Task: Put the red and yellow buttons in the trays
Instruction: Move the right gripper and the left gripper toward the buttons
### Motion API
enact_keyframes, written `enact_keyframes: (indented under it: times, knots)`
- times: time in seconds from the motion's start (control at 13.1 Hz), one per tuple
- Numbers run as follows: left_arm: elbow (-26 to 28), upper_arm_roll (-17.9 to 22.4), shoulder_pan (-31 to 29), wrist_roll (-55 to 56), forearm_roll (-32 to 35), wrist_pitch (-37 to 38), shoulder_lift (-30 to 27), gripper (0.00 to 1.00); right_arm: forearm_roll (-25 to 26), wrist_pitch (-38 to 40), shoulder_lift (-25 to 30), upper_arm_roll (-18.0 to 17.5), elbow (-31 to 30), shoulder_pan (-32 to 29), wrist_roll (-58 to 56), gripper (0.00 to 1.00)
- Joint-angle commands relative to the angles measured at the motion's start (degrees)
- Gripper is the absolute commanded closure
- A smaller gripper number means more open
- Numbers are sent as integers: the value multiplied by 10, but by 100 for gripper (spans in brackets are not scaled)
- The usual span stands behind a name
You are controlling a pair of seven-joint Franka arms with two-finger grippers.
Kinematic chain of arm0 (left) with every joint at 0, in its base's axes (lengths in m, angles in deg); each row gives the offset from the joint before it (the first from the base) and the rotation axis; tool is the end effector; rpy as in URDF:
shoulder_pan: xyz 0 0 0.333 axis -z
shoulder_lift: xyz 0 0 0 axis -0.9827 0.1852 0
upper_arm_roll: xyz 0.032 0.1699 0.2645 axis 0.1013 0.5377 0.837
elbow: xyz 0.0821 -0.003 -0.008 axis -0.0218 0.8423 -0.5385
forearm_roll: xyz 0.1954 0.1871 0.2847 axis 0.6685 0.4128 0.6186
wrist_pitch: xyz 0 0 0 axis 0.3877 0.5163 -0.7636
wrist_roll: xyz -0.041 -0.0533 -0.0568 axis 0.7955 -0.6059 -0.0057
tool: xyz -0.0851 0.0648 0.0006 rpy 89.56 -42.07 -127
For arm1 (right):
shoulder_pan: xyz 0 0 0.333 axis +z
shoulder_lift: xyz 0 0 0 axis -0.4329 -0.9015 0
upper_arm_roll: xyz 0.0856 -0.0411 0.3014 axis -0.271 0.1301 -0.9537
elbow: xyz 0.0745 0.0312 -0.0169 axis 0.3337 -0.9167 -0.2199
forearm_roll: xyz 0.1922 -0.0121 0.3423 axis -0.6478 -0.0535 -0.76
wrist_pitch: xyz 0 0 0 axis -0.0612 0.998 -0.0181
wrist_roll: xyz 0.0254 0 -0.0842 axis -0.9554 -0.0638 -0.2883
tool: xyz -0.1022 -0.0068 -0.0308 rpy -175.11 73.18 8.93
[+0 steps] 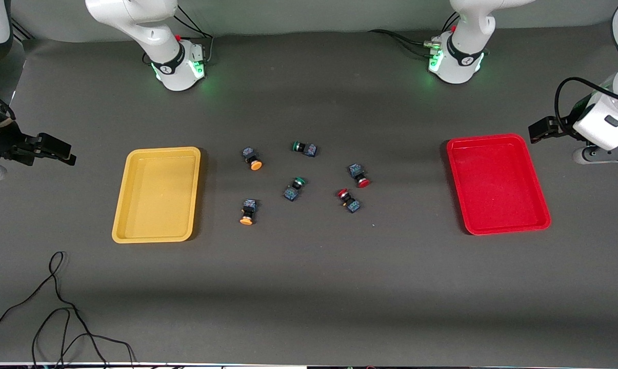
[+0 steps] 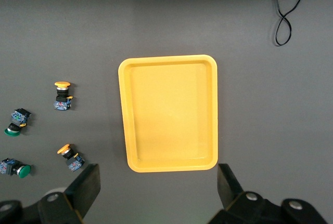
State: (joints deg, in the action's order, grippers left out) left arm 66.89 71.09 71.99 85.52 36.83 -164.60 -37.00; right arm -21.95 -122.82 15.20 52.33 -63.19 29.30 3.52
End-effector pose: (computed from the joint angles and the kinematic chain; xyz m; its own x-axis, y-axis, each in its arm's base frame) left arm 0.5250 -0.0076 0.5548 0.9891 0.0339 -0.1435 0.0222 -0.9963 -0.0824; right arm 0.5657 -0.0143 0.6033 0.9983 -0.0460 -0.0361 -0.0462 -0.9989 -0.0058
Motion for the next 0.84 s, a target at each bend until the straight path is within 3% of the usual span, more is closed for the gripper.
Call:
enact_keyframes:
  times: [0.0, 0.46, 0.61, 0.76]
  knots:
    - [2, 3, 4, -5, 0, 6, -6, 0, -9, -4, 7, -3, -3, -2, 6, 0]
    - [2, 3, 5, -6, -1, 6, -7, 0, -9, -7, 11, -4, -22, 18, 14, 0]
    - [2, 3, 4, -7, -1, 6, -6, 0, -10, -17, 29, -5, -58, 36, 47, 0]
    - [2, 3, 4, -7, -1, 6, -6, 0, -10, -57, 71, -4, -134, 84, 81, 0]
